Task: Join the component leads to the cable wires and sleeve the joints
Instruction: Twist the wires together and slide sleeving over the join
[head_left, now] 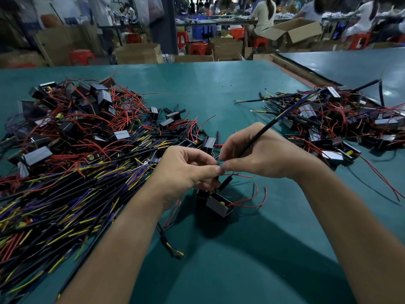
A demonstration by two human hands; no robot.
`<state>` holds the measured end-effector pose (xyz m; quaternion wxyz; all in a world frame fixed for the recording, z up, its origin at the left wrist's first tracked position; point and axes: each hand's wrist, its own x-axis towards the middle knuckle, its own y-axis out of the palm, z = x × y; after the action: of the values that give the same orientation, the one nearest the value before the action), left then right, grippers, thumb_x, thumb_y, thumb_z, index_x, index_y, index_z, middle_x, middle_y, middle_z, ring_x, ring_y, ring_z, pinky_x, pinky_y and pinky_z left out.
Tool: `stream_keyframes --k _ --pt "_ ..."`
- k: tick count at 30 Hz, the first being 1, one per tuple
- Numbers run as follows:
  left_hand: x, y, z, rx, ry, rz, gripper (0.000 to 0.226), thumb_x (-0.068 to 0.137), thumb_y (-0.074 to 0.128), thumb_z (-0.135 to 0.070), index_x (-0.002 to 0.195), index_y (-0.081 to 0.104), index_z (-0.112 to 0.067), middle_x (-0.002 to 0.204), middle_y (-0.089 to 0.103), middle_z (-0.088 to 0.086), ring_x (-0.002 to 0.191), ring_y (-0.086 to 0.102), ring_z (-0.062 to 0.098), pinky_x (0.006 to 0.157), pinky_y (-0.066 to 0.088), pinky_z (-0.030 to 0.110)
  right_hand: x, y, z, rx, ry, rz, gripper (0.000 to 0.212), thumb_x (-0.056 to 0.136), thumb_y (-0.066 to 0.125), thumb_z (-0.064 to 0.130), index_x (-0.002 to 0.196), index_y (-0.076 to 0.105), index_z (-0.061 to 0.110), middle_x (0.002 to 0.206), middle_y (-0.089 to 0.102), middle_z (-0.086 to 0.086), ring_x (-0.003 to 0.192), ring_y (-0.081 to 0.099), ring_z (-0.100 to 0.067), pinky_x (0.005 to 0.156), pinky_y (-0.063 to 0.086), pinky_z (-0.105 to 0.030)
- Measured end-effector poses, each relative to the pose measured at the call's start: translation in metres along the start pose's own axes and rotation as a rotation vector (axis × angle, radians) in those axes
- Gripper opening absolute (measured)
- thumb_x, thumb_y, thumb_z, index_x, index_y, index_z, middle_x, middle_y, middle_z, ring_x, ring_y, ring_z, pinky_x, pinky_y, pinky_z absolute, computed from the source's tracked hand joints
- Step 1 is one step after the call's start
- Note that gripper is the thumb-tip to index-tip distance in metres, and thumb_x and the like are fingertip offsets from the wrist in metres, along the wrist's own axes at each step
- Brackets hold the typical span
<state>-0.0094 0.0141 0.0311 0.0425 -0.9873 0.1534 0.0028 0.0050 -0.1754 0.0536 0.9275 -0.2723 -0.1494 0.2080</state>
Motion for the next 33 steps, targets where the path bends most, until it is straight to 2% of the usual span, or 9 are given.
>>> stream_keyframes --k 5,9,15,20,24,29,33 --pt "-0.0004 -0.0008 -0.002 -0.019 -0.034 0.007 0.008 0.082 0.067 0.006 0.078 0.068 -0.001 0.068 0.071 0.013 0.052 0.068 0.017 0.053 0.057 0.023 0.0005 -0.0011 -0.0002 -0.013 -0.021 0.025 0.008 0.081 0.074 -0.003 0.08 0.074 0.004 0.062 0.067 -0.002 0.055 0.056 -0.006 0.055 0.045 -0.018" --pt "-0.0002 -0.0001 -0.0032 -0.058 -0.087 0.037 0.007 0.087 0.062 0.005 0.084 0.067 0.0 0.074 0.073 0.012 0.053 0.068 0.017 0.058 0.058 0.028 0.0005 -0.0004 0.001 -0.019 -0.033 0.051 0.012 0.081 0.071 -0.006 0.079 0.072 0.006 0.066 0.068 -0.013 0.058 0.055 -0.015 0.055 0.042 -0.028" --pt "0.0007 0.0015 -0.001 -0.069 -0.117 0.076 0.01 0.089 0.06 0.0 0.083 0.066 -0.004 0.075 0.073 0.009 0.053 0.067 0.015 0.057 0.057 0.026 0.0005 0.0001 -0.0004 -0.051 -0.029 0.084 0.025 0.08 0.065 -0.01 0.074 0.072 0.014 0.062 0.068 -0.002 0.054 0.053 -0.008 0.051 0.041 -0.02" --pt "0.001 0.0004 -0.0012 -0.079 -0.082 0.057 0.007 0.087 0.063 0.001 0.083 0.067 -0.003 0.077 0.074 0.01 0.052 0.066 0.014 0.056 0.057 0.024 0.0011 -0.0006 -0.001 -0.056 -0.006 0.008 0.009 0.084 0.071 0.002 0.078 0.072 0.009 0.063 0.07 -0.002 0.054 0.056 -0.008 0.052 0.044 -0.023" --pt "0.0008 0.0013 0.0013 -0.064 -0.075 0.036 0.005 0.085 0.064 0.003 0.083 0.067 -0.001 0.076 0.074 0.01 0.051 0.066 0.014 0.053 0.056 0.022 0.0003 0.0002 0.0004 -0.103 -0.01 0.022 0.011 0.085 0.07 0.006 0.075 0.073 0.01 0.063 0.067 -0.01 0.053 0.051 -0.01 0.05 0.04 -0.026" --pt "0.0016 -0.0004 -0.0001 -0.06 -0.054 0.024 0.009 0.086 0.064 0.003 0.081 0.068 -0.003 0.076 0.074 0.011 0.051 0.066 0.014 0.054 0.056 0.022 0.0015 0.0017 0.0007 -0.085 0.017 -0.001 0.015 0.086 0.072 0.013 0.072 0.072 0.009 0.053 0.058 0.0 0.048 0.044 -0.009 0.046 0.034 -0.022" --pt "0.0011 0.0023 0.0012 -0.046 -0.029 0.006 0.011 0.084 0.065 0.005 0.078 0.069 -0.003 0.073 0.074 0.012 0.049 0.065 0.013 0.053 0.056 0.023 0.0006 0.0021 0.0015 -0.122 0.059 -0.003 0.017 0.087 0.069 0.011 0.071 0.072 0.009 0.053 0.058 0.002 0.048 0.044 -0.005 0.047 0.035 -0.019"
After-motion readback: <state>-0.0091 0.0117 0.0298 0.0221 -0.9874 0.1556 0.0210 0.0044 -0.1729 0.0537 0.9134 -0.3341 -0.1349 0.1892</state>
